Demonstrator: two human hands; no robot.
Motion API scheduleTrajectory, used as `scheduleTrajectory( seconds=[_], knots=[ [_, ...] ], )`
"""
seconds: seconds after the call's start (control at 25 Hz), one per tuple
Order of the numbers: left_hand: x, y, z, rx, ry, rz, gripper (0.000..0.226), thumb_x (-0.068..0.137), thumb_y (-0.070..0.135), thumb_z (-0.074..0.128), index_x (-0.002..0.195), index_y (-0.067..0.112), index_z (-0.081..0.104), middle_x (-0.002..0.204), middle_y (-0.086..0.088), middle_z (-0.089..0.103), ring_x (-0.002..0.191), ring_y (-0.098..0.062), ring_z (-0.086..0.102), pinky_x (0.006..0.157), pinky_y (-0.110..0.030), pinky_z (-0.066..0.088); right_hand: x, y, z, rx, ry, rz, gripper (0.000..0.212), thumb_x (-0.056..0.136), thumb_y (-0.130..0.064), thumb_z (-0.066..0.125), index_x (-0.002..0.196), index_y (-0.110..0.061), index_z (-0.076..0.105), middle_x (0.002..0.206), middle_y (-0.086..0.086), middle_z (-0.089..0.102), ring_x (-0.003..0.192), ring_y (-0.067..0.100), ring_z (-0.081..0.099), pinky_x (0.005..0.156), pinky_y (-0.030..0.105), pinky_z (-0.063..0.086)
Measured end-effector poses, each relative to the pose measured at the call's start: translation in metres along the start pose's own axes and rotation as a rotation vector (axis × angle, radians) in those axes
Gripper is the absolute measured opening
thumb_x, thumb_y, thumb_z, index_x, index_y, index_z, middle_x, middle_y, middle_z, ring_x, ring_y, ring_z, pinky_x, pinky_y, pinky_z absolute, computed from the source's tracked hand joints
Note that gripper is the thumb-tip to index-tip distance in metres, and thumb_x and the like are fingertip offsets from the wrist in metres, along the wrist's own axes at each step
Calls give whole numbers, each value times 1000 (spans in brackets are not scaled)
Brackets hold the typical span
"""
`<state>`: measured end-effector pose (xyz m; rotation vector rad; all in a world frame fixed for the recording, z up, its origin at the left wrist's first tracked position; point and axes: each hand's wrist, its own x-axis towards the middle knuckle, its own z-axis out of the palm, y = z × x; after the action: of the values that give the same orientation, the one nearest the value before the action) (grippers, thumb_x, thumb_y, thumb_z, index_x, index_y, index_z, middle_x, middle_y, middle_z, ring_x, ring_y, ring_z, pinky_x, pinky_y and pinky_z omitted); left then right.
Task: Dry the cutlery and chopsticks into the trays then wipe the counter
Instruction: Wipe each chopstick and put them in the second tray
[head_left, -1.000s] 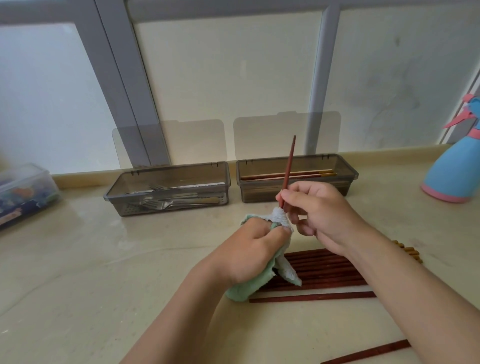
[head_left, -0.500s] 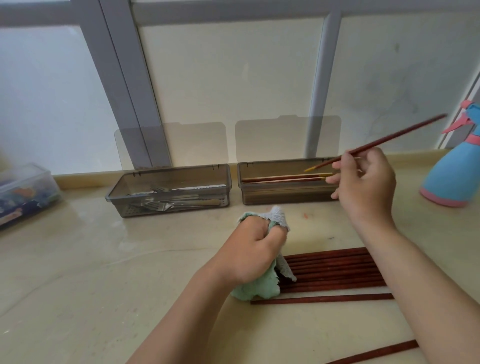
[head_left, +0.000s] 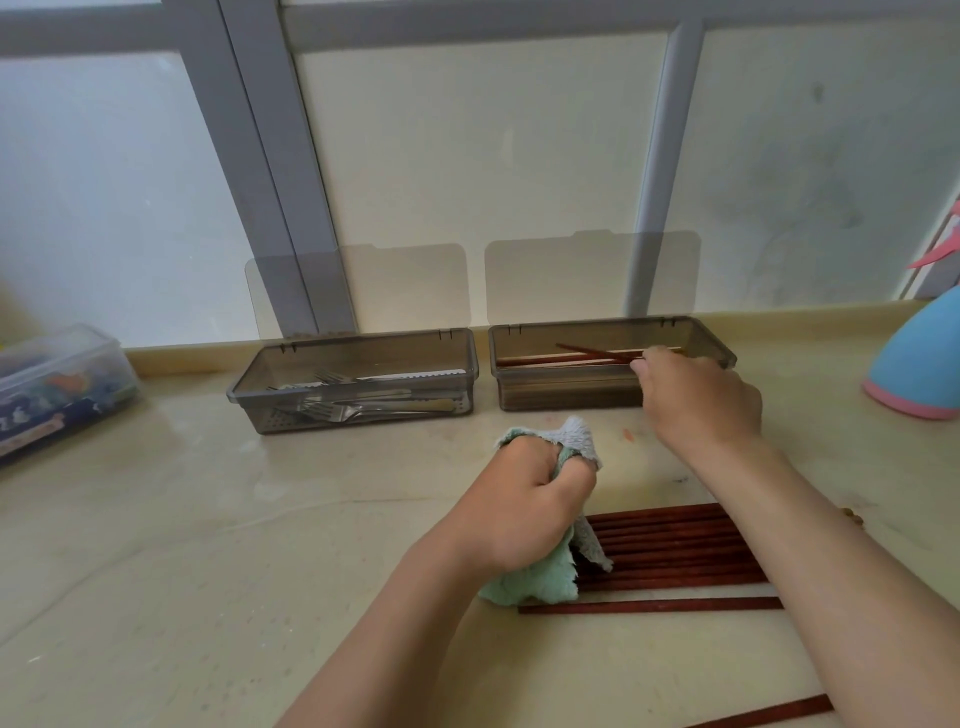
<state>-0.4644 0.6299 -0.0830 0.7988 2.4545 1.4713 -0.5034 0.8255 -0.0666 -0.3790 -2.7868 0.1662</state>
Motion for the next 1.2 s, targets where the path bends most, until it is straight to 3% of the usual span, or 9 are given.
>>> scheduleTrajectory(
  seconds=[0.16,0.32,0.48,0.56,0.64,0.8,0.88,1.0,1.2],
  knots=[
    [0,-1,0,5,5,-3,49,97,20,48,53,17,27,51,1,22,48,-16,21,49,-29,20,-3,-1,-3,16,-87,0,24,108,-34,28,112,-20,47,80,1,53,67,22,44,68,36,38],
    [0,0,-3,-6,32,-5,48,98,19,47,54,13,31,51,0,24,47,-15,22,47,-27,21,-3,13,-13,50,-126,-58,31,100,-28,44,131,-25,48,91,0,57,82,26,55,75,39,49],
    [3,-3,-9,-46,160,1,47,101,21,44,56,10,38,50,-1,37,46,-17,32,47,-26,29,-13,26,-22,246,-373,-214,13,93,-30,62,106,-31,65,88,-9,68,83,12,65,78,37,57],
    [4,-4,-12,-90,252,-24,54,104,25,39,59,-1,54,55,1,64,54,-20,53,55,-30,43,-21,21,-22,261,-552,-320,4,90,-32,69,93,-34,70,89,-13,68,84,3,64,80,29,55],
    [6,-4,-13,-125,346,-41,61,106,26,33,67,0,72,67,2,75,66,-14,64,63,-25,48,-26,14,-21,237,-684,-388,2,89,-33,72,91,-32,72,90,-13,69,83,3,64,79,28,55],
    [7,-2,-15,-186,513,-73,61,106,22,38,52,4,60,44,10,54,44,-3,45,46,-17,36,-29,6,-23,203,-788,-410,6,91,-35,70,94,-30,70,91,-10,68,80,5,62,70,23,50],
    [10,-8,-16,-150,521,-78,58,105,27,38,70,-14,60,48,5,49,48,-8,43,48,-20,36,-30,6,-24,175,-795,-418,6,94,-35,67,96,-30,69,92,-11,66,81,5,59,68,22,45],
    [9,-12,-17,-138,545,-79,61,101,36,36,80,-16,62,58,-15,51,54,-12,44,50,-23,37,-32,6,-25,134,-771,-455,6,99,-33,60,97,-29,64,92,-15,58,82,5,54,67,23,42],
    [5,1,-18,-204,602,-88,64,105,18,40,41,20,42,38,14,43,41,-1,40,45,-17,33,-37,4,-30,130,-773,-453,5,101,-31,58,101,-31,63,94,-16,55,86,5,54,69,22,43]
  ],
)
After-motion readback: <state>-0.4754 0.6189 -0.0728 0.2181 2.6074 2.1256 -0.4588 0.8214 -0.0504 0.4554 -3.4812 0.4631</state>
